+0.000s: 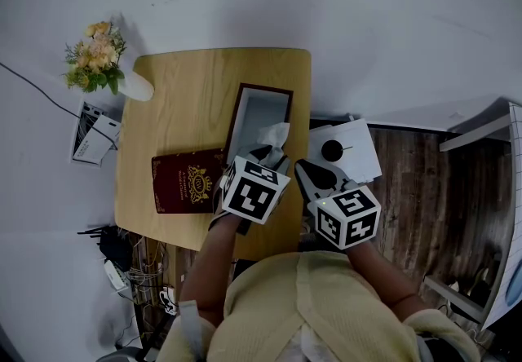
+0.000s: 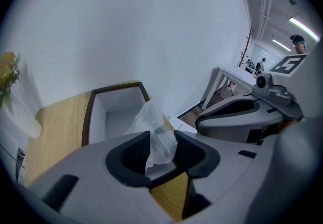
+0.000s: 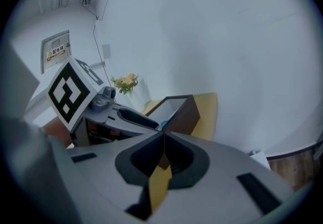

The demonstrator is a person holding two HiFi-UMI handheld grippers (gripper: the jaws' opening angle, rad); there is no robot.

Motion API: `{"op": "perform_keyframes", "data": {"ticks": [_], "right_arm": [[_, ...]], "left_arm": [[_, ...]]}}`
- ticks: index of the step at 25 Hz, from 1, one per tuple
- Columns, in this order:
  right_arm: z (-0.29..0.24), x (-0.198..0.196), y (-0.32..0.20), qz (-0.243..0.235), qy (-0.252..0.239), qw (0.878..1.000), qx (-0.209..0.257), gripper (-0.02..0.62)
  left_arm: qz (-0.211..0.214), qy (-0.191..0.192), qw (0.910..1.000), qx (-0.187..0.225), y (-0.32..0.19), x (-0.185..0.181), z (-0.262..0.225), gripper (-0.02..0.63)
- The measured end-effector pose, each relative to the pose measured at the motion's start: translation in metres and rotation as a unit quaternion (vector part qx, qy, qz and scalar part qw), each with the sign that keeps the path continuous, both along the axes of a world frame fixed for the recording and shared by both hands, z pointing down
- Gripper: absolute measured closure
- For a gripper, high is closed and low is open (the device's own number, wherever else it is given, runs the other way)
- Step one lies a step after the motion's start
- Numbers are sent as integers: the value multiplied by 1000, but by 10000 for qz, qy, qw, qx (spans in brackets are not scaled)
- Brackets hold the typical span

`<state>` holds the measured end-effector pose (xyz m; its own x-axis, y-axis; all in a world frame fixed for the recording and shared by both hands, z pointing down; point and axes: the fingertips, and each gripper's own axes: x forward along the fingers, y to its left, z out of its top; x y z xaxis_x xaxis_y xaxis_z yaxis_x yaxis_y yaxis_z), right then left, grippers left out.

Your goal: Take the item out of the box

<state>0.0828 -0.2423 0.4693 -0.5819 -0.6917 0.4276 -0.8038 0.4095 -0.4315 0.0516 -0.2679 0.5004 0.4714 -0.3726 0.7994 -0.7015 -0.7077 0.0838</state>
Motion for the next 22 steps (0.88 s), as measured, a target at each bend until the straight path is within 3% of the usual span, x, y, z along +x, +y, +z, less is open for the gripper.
{"op": "perform_keyframes", "data": {"ticks": [22], "right_arm": [[4, -18, 8, -294, 48, 9996, -34, 565]], "left_arm": [[-524, 364, 9972, 387, -8, -26, -20, 545]]}}
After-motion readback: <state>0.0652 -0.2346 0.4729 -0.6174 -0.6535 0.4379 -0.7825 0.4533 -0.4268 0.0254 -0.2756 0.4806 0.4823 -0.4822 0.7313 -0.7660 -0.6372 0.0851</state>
